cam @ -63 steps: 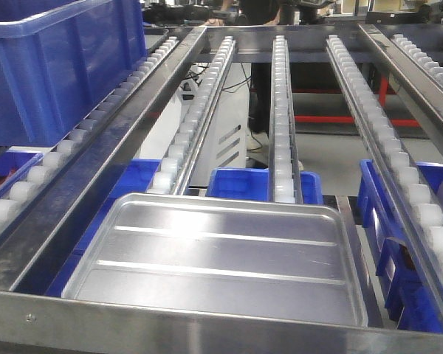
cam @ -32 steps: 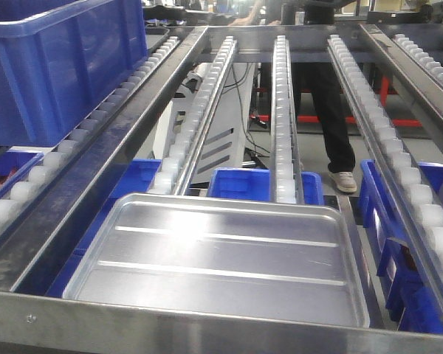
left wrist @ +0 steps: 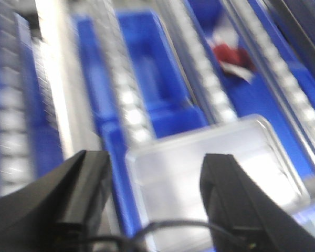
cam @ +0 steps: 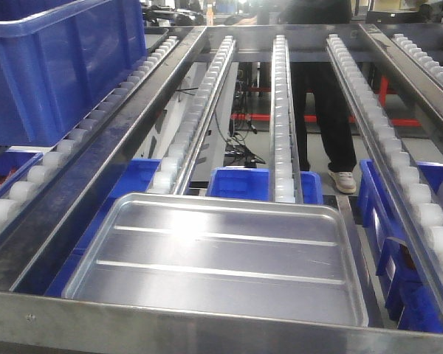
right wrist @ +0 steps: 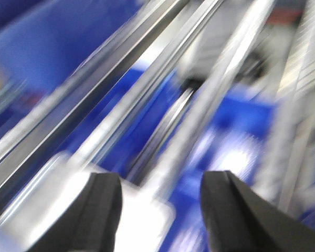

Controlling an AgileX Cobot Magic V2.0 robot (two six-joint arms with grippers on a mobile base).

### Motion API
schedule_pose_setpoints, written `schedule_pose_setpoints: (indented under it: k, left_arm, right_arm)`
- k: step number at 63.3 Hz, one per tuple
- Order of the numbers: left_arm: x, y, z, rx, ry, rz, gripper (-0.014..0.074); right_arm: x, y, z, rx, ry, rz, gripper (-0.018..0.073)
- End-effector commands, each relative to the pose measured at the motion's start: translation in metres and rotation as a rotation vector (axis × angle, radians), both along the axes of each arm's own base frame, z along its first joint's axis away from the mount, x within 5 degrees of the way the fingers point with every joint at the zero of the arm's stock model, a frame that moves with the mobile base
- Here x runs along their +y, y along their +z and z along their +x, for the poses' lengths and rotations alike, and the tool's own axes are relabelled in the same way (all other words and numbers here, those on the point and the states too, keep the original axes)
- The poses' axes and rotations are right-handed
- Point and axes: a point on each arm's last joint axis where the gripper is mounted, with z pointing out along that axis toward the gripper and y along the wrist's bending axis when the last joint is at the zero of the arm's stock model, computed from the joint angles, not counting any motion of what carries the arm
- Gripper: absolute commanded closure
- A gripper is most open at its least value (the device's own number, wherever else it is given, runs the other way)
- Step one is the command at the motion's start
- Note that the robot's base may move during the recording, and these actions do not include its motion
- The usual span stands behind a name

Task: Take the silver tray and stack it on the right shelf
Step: 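Lower both grippers onto the near and far rims of the silver tray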

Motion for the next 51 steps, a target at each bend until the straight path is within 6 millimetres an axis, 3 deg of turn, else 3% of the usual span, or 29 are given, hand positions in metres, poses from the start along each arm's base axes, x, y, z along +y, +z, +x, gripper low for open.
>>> schedule_pose_setpoints:
  k: [1, 15, 30, 51]
  left_arm:
    - [-0.013, 0.012, 0.003, -0.046, -0.033, -0.068, 0.0270]
    - [-0.032, -0.016, 0.013, 0.185, -0.046, -0.033, 0.0270]
    - [-0.050, -0.024, 0.034, 0.338, -0.067, 0.099, 0.0271]
    - [-0.069, -0.057, 0.079, 0.495, 0.126, 0.243, 0.0272]
  right_arm:
    - [0.015, 0.008, 0.009, -0.003, 0.054, 0.050, 0.0081]
    - [0.038, -0.018, 0.031, 0.200, 0.075, 0.104, 0.0081]
    - [0.055, -0.053, 0.052, 0.473, 0.082, 0.014, 0.0081]
    - [0.073, -0.075, 0.096, 0.674, -0.020, -0.107, 0.0115]
